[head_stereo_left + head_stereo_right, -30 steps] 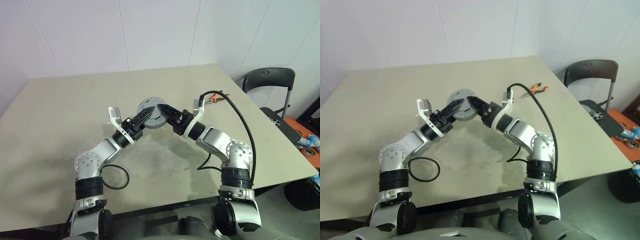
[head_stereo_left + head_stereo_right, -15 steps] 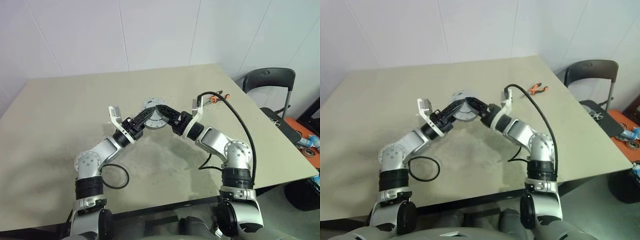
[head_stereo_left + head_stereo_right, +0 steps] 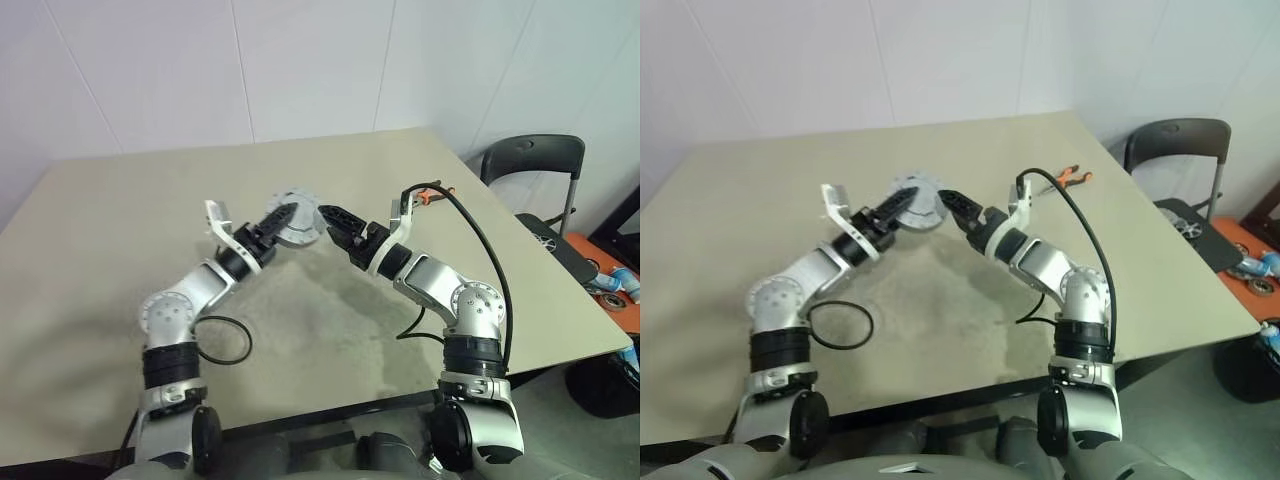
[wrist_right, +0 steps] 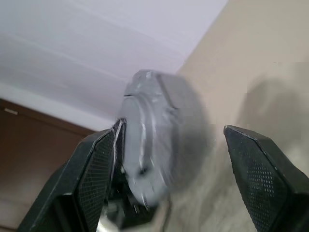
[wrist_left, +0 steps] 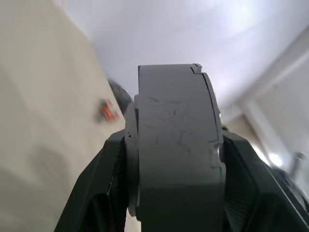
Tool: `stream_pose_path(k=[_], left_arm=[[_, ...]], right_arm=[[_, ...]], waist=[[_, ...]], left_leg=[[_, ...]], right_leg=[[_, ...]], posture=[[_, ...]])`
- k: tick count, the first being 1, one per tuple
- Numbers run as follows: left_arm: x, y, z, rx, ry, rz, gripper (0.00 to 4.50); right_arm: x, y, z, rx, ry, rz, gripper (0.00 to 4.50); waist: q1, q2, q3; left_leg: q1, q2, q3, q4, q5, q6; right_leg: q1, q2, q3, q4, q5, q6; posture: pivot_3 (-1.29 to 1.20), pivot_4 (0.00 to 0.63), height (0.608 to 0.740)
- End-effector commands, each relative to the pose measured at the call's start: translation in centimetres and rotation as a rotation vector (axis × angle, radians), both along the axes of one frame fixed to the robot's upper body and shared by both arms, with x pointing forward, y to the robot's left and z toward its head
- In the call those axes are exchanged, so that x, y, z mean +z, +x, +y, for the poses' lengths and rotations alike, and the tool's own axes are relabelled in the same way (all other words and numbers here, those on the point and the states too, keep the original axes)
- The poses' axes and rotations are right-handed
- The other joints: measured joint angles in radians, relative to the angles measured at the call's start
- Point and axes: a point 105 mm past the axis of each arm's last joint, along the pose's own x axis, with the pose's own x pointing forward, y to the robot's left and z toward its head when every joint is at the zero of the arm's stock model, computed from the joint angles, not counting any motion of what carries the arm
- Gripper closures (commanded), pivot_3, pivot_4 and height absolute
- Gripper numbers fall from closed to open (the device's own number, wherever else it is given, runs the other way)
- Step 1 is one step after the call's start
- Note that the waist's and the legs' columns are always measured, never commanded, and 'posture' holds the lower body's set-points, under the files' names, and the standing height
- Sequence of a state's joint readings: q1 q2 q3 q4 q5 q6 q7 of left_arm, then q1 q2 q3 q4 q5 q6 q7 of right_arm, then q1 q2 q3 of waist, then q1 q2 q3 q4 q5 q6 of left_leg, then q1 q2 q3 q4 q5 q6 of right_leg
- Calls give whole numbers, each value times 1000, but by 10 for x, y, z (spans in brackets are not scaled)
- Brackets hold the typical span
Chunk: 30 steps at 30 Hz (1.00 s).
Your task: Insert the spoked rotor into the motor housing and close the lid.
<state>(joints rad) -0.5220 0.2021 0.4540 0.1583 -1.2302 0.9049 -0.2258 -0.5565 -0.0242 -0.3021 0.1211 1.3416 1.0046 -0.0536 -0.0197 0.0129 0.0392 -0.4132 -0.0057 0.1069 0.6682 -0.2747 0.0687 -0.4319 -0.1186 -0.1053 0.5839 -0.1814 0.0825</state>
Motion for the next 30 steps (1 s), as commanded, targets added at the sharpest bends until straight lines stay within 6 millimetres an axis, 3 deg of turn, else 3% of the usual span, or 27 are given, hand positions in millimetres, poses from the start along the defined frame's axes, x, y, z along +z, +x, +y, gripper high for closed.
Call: stream_pose_path(k=[1,4,8,21,24,28,30], left_arm=[[29,2,49,137,7,-120,2071],[18,2,80,225,83,-96,2071],[-11,1,125,360,195,16,2071],[-75,-4,144,385,303,195,2071],[-85,-8,148,392,334,219,1376],[-99,-15,172,452,408,304,83],[-97,-20,185,472,421,312,83]], right_arm=[[13,2,3,7,13,-40,730],[10,2,4,12,-4,-34,730],[4,3,6,16,-26,-20,730],[1,5,10,20,-57,-19,730],[0,4,8,17,-66,-22,687],[0,2,9,26,-59,-27,687],[1,2,10,28,-55,-33,687]], waist=[[0,0,0],[4,0,0],[4,-1,0],[2,-5,-1],[2,-4,-1],[2,-5,-1],[-7,-5,-2]], left_leg=[[0,0,0,0,0,-1],[1,1,0,0,1,-1],[2,0,0,0,0,-3],[1,1,1,-3,-1,-8],[1,2,1,-4,-1,-9],[1,2,1,-4,0,-9],[2,3,1,-4,0,-9]], right_leg=[[0,0,0,1,0,0],[0,0,0,1,0,0],[2,0,0,-1,0,-1],[-2,-1,0,-1,1,-2],[-3,-1,0,1,1,-2],[-4,-1,0,1,2,-3],[-4,-1,0,1,2,-4]], posture=[[0,0,740],[0,0,740],[0,0,740],[0,0,740],[0,0,740],[0,0,740],[0,0,740]])
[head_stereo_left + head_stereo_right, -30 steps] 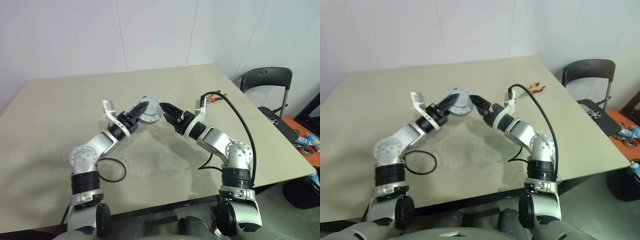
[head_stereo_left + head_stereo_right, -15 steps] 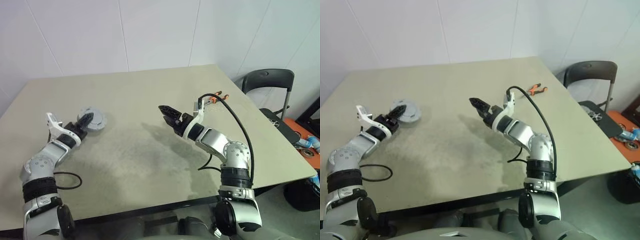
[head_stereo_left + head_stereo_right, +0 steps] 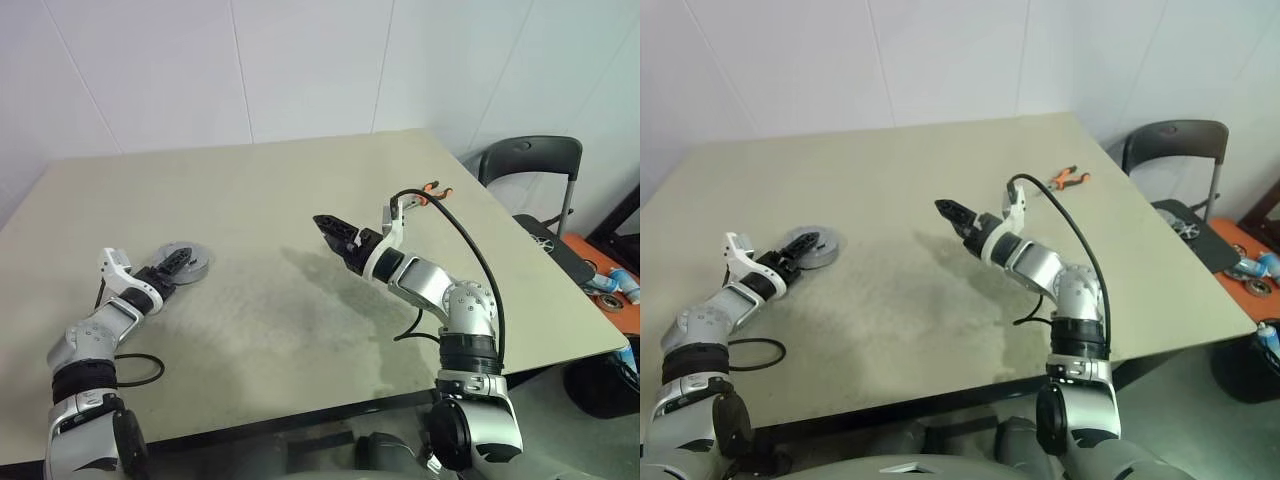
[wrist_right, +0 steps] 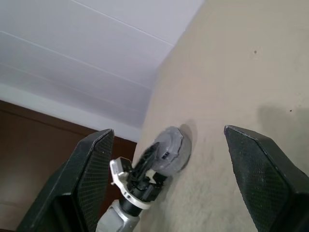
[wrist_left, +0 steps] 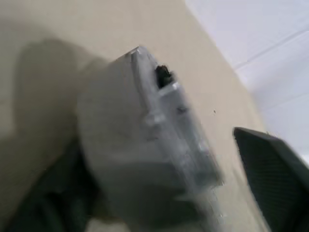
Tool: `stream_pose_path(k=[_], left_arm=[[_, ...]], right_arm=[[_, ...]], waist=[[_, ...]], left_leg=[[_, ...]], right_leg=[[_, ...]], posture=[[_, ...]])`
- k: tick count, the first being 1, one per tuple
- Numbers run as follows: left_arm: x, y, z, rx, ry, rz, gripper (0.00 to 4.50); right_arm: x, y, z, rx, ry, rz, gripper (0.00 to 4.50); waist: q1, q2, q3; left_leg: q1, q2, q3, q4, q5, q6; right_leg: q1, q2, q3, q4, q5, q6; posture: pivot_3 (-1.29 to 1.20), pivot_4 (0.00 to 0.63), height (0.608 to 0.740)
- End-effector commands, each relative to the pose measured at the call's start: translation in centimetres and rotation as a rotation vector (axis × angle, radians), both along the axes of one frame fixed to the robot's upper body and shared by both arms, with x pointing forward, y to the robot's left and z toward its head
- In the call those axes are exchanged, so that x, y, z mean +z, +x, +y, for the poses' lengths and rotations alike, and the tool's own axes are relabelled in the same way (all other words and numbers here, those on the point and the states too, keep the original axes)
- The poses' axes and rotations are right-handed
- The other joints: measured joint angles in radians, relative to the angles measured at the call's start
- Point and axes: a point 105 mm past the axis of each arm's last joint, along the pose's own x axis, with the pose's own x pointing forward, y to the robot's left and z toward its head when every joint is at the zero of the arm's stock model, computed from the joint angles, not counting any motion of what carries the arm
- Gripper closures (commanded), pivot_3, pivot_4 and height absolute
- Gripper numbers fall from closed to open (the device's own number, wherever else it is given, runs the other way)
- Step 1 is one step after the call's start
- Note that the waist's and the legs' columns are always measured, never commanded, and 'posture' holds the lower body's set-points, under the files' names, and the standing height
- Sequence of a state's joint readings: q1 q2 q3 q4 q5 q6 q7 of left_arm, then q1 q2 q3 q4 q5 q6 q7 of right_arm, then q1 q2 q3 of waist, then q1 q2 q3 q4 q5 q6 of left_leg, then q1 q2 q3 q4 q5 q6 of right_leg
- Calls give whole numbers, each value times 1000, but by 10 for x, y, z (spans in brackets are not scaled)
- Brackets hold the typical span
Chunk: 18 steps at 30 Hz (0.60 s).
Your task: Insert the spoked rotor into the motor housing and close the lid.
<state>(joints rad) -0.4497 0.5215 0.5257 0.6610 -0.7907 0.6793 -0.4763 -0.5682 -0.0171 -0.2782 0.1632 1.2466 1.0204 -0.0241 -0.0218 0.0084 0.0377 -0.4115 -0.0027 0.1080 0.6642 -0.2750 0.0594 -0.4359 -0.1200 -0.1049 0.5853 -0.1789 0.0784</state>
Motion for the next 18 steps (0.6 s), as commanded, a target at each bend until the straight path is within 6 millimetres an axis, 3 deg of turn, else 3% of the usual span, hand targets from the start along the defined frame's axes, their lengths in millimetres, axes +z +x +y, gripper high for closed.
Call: stream_pose_path(k=[1,8,12,15,18], left_arm=[[12,-11,41,82,79,-1,83],[46,-47,109,147,170,-8,83],[60,-59,136,194,243,-23,83],[84,-51,138,178,272,-102,83],[110,-30,109,26,278,-203,83]], right_arm=[[16,0,2,9,20,-62,687],[13,0,4,8,25,-62,687],[14,0,6,8,39,-68,687],[17,-1,6,18,40,-87,687],[18,0,-2,25,-9,-119,687]], waist=[[-12,0,0],[-23,-1,0],[-17,-1,0],[-6,-2,0],[10,-5,-2]], left_leg=[[0,1,0,0,0,0],[0,3,2,-1,0,-3],[0,2,3,-1,0,-3],[0,2,3,-1,0,-3],[-2,3,3,-2,0,-3]], right_leg=[[-1,0,0,0,1,-1],[-7,0,0,6,1,-2],[-8,0,0,5,0,-4],[-8,0,-1,2,0,-6],[-8,0,-1,-1,1,-6]], posture=[[0,0,740],[0,0,740],[0,0,740],[0,0,740],[0,0,740]])
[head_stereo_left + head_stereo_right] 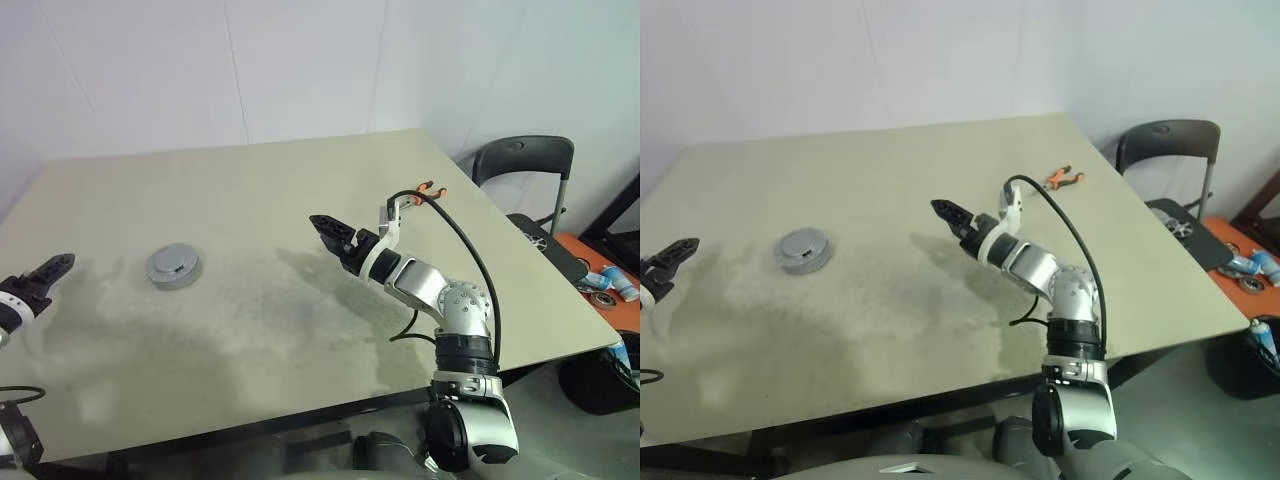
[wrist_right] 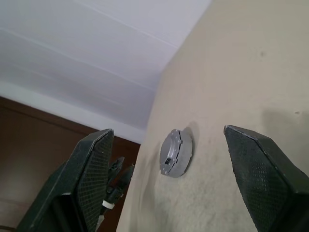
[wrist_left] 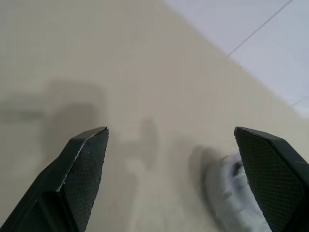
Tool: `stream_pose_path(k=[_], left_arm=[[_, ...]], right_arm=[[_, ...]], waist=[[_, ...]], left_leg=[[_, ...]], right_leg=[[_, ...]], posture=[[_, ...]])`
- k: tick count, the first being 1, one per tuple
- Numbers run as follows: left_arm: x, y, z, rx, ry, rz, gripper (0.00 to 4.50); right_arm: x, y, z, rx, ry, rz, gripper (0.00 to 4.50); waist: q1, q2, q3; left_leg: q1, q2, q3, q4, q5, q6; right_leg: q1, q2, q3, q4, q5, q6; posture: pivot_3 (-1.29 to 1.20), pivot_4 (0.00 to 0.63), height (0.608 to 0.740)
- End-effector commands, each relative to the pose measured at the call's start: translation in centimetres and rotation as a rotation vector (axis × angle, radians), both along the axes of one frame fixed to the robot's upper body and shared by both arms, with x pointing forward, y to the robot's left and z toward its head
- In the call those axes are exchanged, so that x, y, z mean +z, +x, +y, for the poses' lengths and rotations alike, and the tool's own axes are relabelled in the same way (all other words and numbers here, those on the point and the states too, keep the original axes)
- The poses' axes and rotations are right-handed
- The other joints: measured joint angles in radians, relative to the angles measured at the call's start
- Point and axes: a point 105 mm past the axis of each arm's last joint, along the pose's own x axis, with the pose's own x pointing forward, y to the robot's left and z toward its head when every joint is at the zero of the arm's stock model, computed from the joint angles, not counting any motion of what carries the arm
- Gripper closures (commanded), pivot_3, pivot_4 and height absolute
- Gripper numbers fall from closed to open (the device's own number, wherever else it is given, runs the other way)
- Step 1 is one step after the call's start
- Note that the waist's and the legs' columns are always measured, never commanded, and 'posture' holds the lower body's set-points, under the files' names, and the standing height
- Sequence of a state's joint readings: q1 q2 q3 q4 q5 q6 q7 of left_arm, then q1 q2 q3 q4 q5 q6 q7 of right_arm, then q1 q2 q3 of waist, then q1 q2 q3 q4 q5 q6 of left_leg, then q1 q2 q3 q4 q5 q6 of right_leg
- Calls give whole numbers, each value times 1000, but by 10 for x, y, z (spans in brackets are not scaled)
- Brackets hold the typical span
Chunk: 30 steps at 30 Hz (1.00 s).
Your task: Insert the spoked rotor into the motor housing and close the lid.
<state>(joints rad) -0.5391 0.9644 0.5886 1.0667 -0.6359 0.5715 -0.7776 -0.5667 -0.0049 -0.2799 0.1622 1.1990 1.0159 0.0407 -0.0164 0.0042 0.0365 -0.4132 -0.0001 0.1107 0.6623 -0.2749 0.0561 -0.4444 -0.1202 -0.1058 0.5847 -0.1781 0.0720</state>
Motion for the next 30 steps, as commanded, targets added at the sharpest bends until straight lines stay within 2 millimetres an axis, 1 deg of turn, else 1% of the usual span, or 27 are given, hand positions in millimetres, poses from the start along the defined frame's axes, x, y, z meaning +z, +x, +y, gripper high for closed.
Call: stream_pose_path(k=[1,4,5,6,7,8,10,12,15,16,17,19,21,25,30], left_arm=[[49,23,-35,-229,95,-133,83],[51,31,-82,-458,153,-139,83],[52,32,-100,-528,168,-145,83],[51,31,-123,-611,183,-150,83],[50,29,-140,-671,192,-155,83],[49,27,-153,-713,194,-157,83],[43,18,-188,-839,238,-151,83],[39,11,-215,-922,253,-161,83],[34,5,-239,-980,264,-178,83],[33,3,-245,-988,264,-184,83],[31,2,-251,-997,262,-184,83],[28,-1,-258,-1007,268,-194,83],[26,-2,-260,-998,252,-199,83],[22,0,-252,-959,264,-194,83],[30,4,-238,-902,237,-226,83]], right_arm=[[19,0,-8,15,-43,-110,687],[26,2,-19,8,-143,-202,687],[29,3,-23,6,-175,-233,687],[32,4,-28,-1,-231,-275,687],[33,5,-31,-1,-293,-317,687],[35,4,-33,4,-327,-346,687],[39,2,-39,14,-398,-409,687],[40,-2,-45,25,-479,-468,687],[38,-9,-50,47,-568,-528,687],[37,-11,-50,55,-591,-542,687],[35,-15,-50,71,-620,-557,687],[32,-20,-49,95,-650,-572,687],[29,-26,-48,117,-654,-577,687],[23,-36,-48,178,-697,-590,687],[20,-38,-51,218,-733,-593,687]], waist=[[6,-1,-1],[3,-2,-1],[0,-1,-1],[-3,0,0],[-4,0,0],[-5,0,0],[-14,0,0],[-20,0,0],[-26,0,0],[-25,1,0],[-25,1,0],[-25,1,1],[-24,0,1],[-15,0,1],[3,0,1]], left_leg=[[-1,0,0,0,0,0],[-3,-2,0,0,-1,2],[-4,-3,0,-1,-1,2],[-5,-3,2,-1,-2,3],[-6,-4,2,-1,-2,3],[-6,-4,2,-1,-2,3],[-7,-3,3,-1,0,-3],[-8,-1,3,-1,0,-5],[-8,0,3,-1,1,-5],[-7,0,3,0,1,-4],[-4,0,3,0,0,2],[0,0,3,1,0,2],[4,0,3,3,-2,0],[4,0,2,5,-2,0],[4,1,2,5,-2,0]], right_leg=[[0,0,0,-1,0,1],[-1,-2,-1,-4,1,1],[0,-3,0,-4,1,1],[0,-4,0,-4,1,2],[0,-4,0,-4,1,2],[-1,-5,0,-4,1,2],[-3,-3,0,-3,1,2],[-4,1,0,-1,1,2],[-4,2,0,0,1,2],[-3,2,0,0,1,2],[0,3,0,0,1,2],[5,3,-1,0,-1,0],[8,2,-1,0,-1,-1],[10,2,-1,0,-1,-1],[8,2,-1,-1,-2,-1]], posture=[[0,0,740],[0,0,740],[0,0,740],[0,0,740],[0,0,740],[0,0,740],[0,0,740],[0,0,740],[0,0,740],[0,0,740],[0,0,740],[0,0,740],[0,0,740],[0,0,740],[0,0,740]])
